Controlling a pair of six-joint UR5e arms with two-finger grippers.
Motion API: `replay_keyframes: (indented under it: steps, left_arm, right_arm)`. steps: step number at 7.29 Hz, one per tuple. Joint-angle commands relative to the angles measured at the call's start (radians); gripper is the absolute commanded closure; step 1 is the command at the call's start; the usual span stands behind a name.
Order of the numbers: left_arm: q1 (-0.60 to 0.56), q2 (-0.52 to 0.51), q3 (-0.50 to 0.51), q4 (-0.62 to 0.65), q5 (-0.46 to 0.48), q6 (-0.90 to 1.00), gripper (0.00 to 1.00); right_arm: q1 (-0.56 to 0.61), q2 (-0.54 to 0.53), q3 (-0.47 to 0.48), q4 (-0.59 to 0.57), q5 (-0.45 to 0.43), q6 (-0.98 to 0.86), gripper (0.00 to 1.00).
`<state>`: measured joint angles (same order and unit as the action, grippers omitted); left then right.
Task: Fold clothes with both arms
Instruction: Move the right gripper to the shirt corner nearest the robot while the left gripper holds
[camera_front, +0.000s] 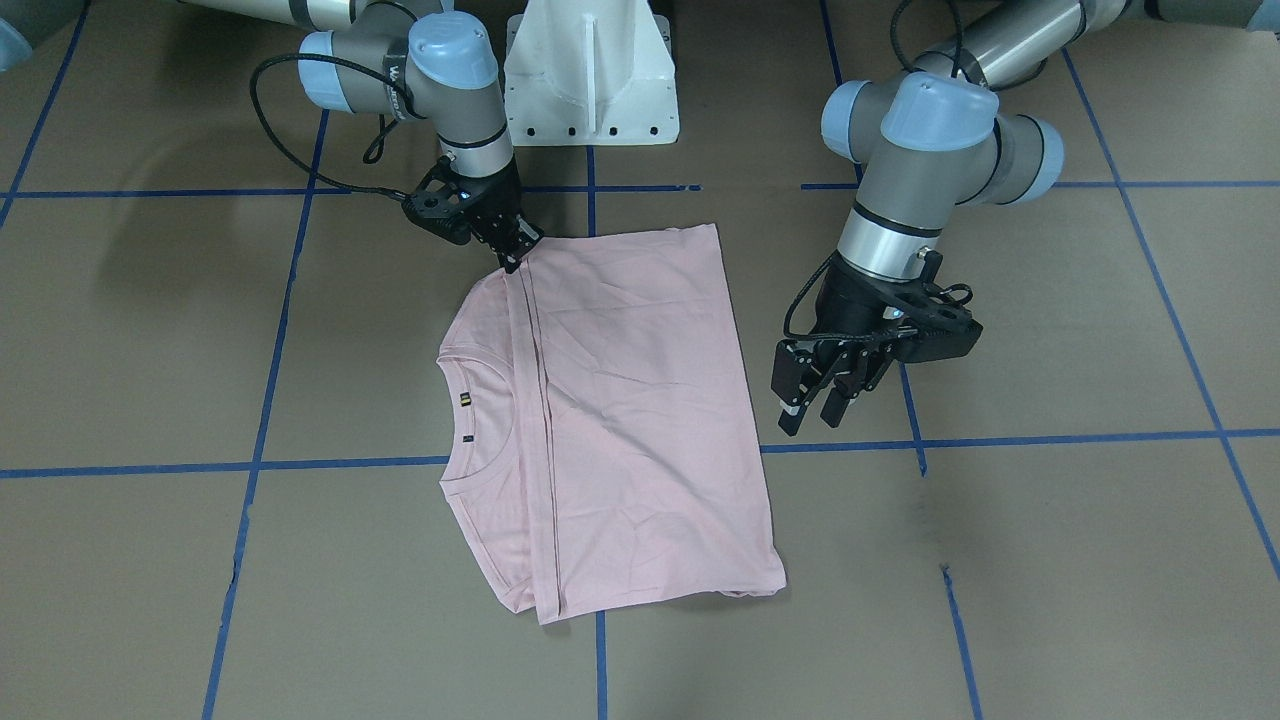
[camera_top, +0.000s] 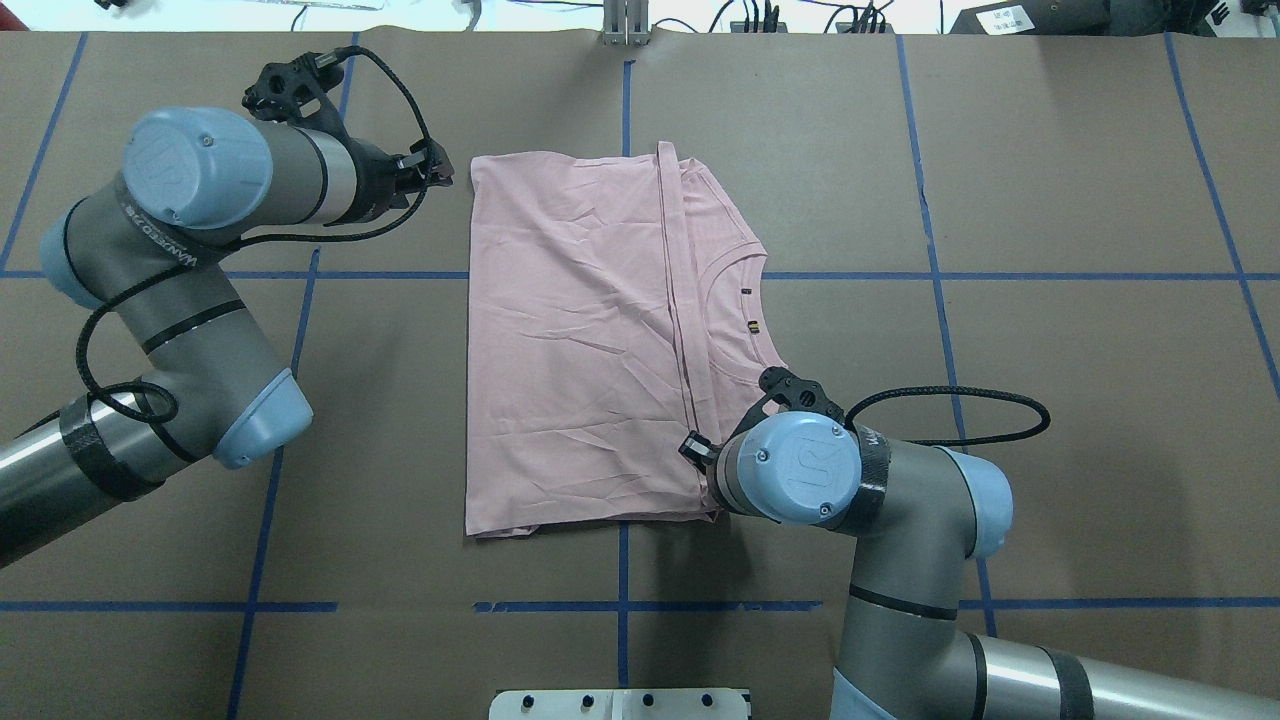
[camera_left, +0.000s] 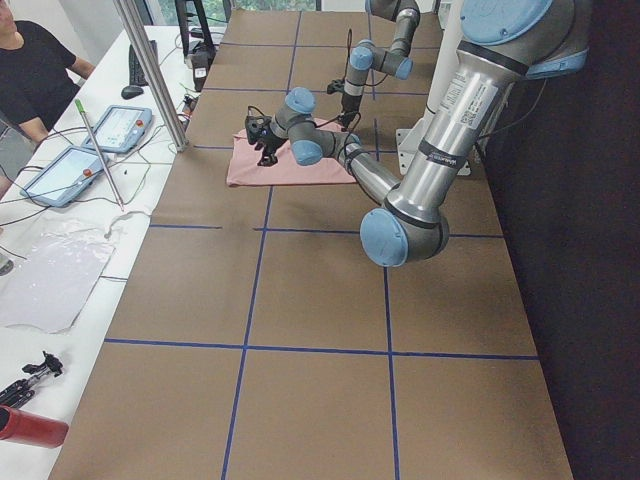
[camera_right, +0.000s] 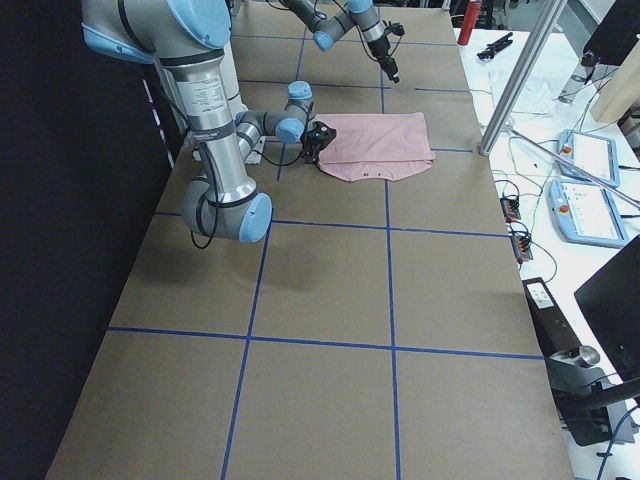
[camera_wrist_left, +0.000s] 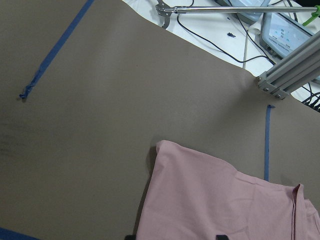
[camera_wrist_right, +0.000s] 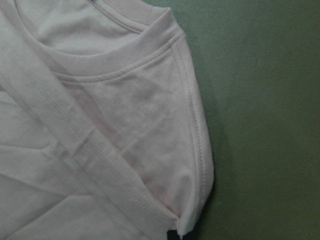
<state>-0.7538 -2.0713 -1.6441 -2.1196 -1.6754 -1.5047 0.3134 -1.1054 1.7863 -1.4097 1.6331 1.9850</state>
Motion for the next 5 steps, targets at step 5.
replay_keyframes:
  steps: [5]
  left_arm:
    - [0.348,0.066,-0.354,0.390,-0.004,-0.473,0.40]
  right_arm:
    - [-0.019,-0.059,0.142,-0.018,-0.007,0.041,1.00]
